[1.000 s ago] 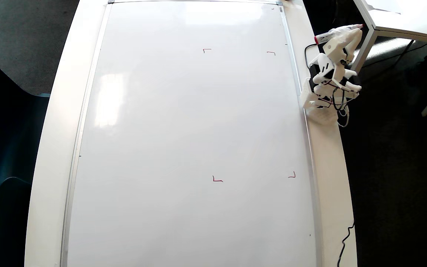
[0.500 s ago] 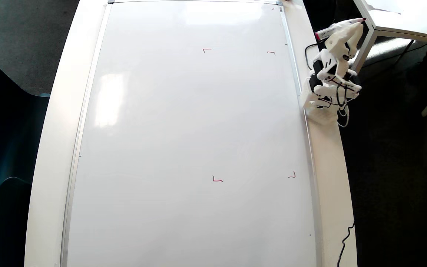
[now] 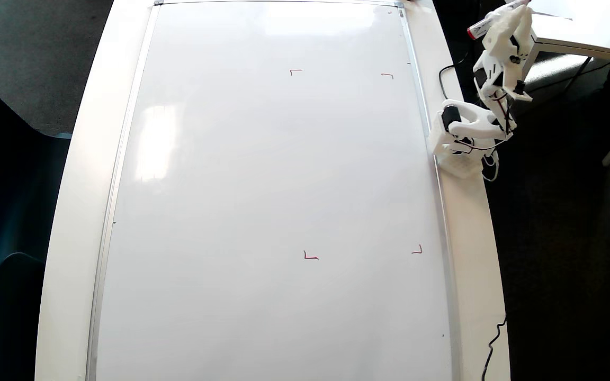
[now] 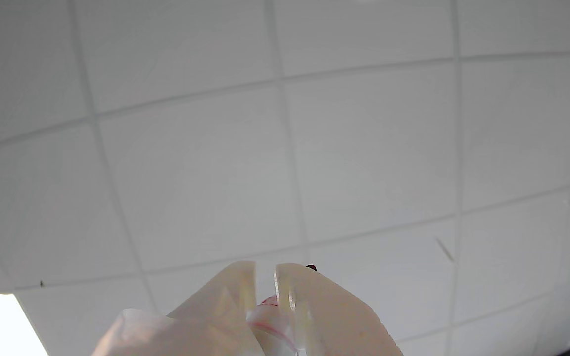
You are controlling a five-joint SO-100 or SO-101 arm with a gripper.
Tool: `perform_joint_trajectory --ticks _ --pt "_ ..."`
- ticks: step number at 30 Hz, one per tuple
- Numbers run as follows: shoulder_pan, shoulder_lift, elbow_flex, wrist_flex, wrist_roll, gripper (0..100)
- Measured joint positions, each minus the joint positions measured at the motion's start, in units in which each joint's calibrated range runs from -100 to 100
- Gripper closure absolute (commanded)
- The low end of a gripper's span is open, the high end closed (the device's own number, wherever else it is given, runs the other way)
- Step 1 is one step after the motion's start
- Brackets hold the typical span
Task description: Draw on a whiteboard a robot head using a pen attached to the gripper
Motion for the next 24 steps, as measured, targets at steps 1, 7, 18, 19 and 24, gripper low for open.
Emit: perform_joint_trajectory --ticks 1,7,18,19,24 --pt "0.0 0.2 -0.7 0.4 0.0 99" --pt "-0.1 8.8 -10.7 0.9 0.0 99" --pt "-0.1 34.9 -40.3 0.9 0.0 99" --pt "-0.1 40.8 -46.8 0.9 0.0 99" --pt "-0.1 56.0 -62.1 1.4 0.0 99"
